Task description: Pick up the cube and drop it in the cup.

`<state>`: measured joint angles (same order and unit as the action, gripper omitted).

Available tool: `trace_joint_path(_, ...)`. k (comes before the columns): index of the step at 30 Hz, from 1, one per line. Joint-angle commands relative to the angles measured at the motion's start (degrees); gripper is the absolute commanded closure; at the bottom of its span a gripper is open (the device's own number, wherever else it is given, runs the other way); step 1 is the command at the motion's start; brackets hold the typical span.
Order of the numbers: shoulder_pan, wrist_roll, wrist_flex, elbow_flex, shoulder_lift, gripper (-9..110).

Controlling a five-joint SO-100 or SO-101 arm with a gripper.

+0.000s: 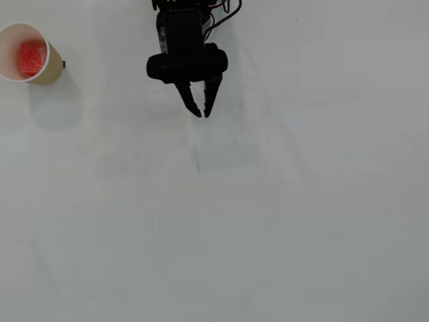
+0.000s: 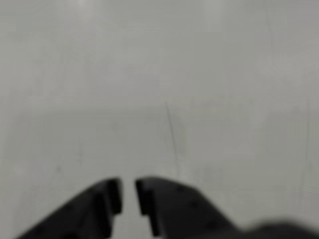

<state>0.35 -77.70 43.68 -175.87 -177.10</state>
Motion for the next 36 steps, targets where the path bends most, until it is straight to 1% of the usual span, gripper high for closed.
trace_joint_path(1,-0.26,0.53,4.31,-1.32,-2.46,102)
trace_joint_path(8,0.79,0.53,10.81,-2.99,-2.55,102)
trace_joint_path(16,-0.70,0.26,17.93,-2.99,-2.55,101)
trace_joint_path(36,0.53,-0.18,18.28,-2.99,-2.55,101)
